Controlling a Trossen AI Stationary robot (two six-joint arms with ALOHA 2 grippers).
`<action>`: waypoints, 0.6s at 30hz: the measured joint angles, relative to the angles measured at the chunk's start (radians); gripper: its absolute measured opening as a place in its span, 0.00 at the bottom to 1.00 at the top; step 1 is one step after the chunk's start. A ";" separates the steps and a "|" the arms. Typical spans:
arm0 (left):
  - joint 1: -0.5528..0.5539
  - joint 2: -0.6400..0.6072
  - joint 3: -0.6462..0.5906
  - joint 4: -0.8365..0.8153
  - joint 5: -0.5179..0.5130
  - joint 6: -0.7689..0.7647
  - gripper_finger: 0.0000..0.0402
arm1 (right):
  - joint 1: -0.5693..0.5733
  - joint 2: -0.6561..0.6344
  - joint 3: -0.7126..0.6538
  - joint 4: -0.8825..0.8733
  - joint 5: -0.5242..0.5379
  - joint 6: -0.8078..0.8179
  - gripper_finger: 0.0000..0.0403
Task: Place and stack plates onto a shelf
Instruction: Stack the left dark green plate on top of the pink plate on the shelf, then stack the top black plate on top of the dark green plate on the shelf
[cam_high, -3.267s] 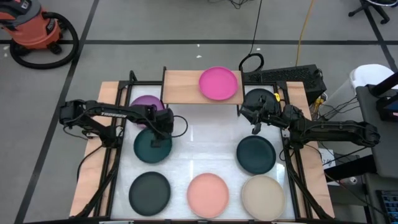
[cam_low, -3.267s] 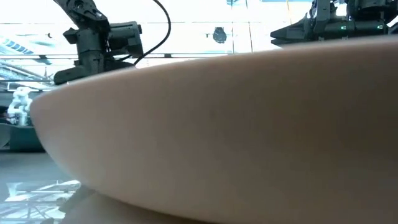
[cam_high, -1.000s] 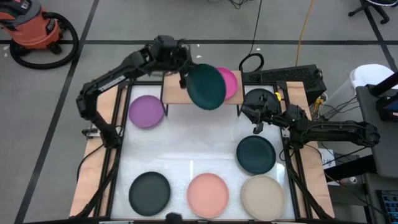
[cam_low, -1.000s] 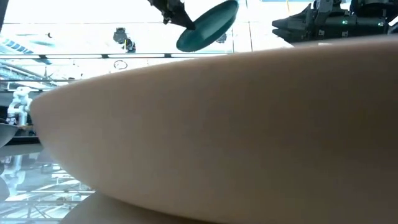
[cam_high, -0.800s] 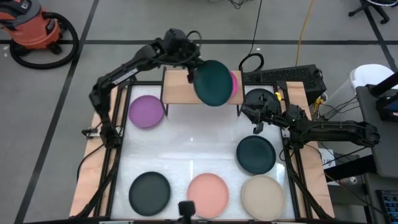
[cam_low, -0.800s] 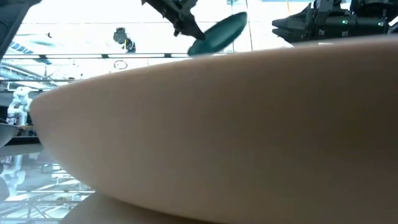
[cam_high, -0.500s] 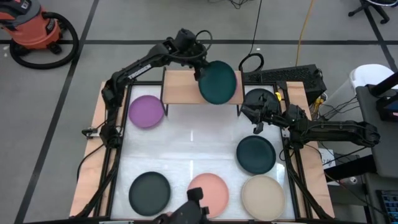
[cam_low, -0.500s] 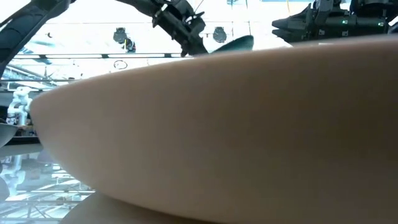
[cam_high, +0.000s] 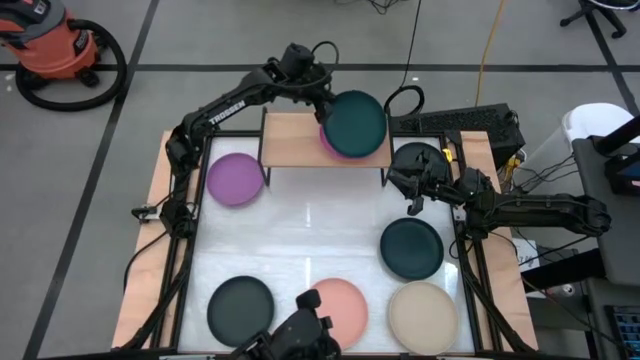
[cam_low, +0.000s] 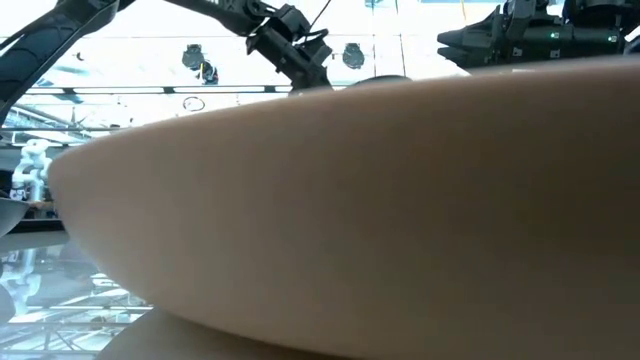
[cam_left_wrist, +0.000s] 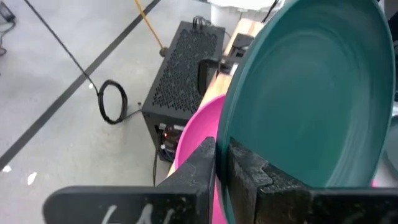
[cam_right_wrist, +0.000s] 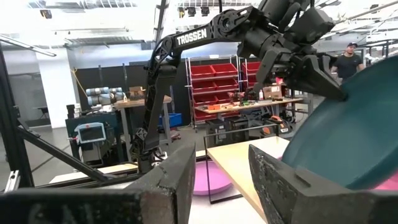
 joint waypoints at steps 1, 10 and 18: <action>0.000 0.000 0.000 -0.010 0.000 -0.001 0.09 | 0.000 0.000 0.000 0.000 0.000 0.000 0.32; -0.001 0.000 0.000 -0.045 0.000 0.012 0.20 | 0.000 0.000 0.000 0.000 0.000 0.007 0.32; -0.006 -0.007 -0.001 -0.033 -0.001 0.011 0.29 | 0.000 0.000 0.000 0.000 0.000 0.008 0.32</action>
